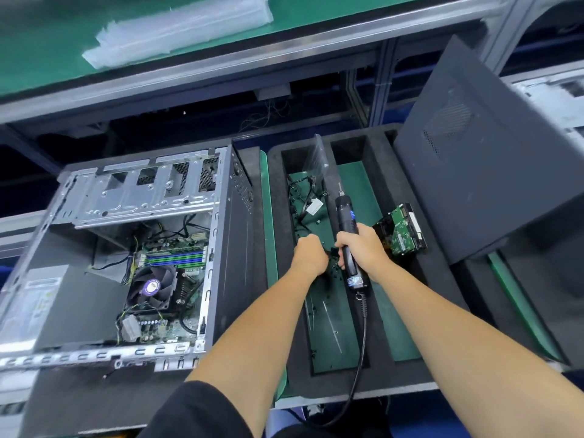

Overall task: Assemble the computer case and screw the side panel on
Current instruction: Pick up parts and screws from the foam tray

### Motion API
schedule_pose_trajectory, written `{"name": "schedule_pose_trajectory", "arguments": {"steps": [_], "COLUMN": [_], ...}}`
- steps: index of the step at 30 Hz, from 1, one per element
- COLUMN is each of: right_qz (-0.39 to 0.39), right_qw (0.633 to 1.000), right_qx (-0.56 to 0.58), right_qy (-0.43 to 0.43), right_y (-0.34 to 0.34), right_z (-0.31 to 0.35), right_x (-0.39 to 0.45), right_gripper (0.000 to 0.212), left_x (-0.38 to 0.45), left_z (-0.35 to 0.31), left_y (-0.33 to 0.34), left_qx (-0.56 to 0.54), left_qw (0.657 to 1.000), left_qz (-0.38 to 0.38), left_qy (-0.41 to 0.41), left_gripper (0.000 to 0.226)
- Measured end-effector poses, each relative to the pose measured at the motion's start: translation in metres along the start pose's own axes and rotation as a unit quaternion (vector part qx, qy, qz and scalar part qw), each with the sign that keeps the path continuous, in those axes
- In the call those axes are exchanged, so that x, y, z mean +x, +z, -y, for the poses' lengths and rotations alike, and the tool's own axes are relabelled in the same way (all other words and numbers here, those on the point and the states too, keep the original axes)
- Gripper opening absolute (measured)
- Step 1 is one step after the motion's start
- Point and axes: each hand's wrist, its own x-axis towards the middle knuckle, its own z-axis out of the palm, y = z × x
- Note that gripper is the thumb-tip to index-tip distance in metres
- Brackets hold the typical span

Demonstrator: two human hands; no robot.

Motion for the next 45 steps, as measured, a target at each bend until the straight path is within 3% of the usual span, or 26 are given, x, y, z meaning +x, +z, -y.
{"name": "schedule_pose_trajectory", "arguments": {"steps": [4,8,12,17,23,27,36,41,45], "right_qz": [-0.011,-0.017,-0.005,0.042,0.113,0.167,0.230,0.232,0.222], "right_qw": [1.000,0.999,1.000,0.997,0.989,0.980,0.968,0.968,0.970], "right_qx": [-0.010,-0.030,-0.007,0.015,-0.004,-0.023,-0.069,-0.068,-0.071], "right_qy": [0.015,0.018,-0.003,-0.064,-0.092,-0.105,-0.073,-0.070,-0.068], "right_y": [0.001,0.012,0.032,0.058,0.086,0.108,0.186,0.231,0.267], "right_z": [-0.006,-0.011,0.003,0.043,0.080,0.086,0.050,0.036,0.034], "right_x": [-0.019,-0.040,-0.063,-0.099,-0.151,-0.188,-0.259,-0.289,-0.307], "right_gripper": [0.015,0.013,0.016,0.020,0.018,0.017,0.025,0.022,0.021], "left_x": [-0.014,-0.023,-0.039,-0.064,-0.096,-0.125,-0.192,-0.206,-0.216], "left_z": [0.006,0.007,0.002,0.000,0.019,0.050,0.168,0.224,0.260], "left_y": [-0.008,-0.030,-0.069,-0.126,-0.172,-0.190,-0.202,-0.213,-0.227], "left_qx": [-0.031,-0.163,-0.350,-0.460,-0.462,-0.490,-0.444,-0.463,-0.526], "left_qw": [0.999,0.986,0.933,0.878,0.863,0.844,0.866,0.864,0.839], "left_qz": [-0.018,-0.030,-0.071,-0.113,-0.162,-0.186,-0.213,-0.177,-0.113], "left_qy": [0.006,0.031,0.043,0.067,0.127,0.111,0.093,0.087,0.081], "left_gripper": [0.008,0.010,0.014,0.015,0.022,0.034,0.021,0.028,0.025]}}
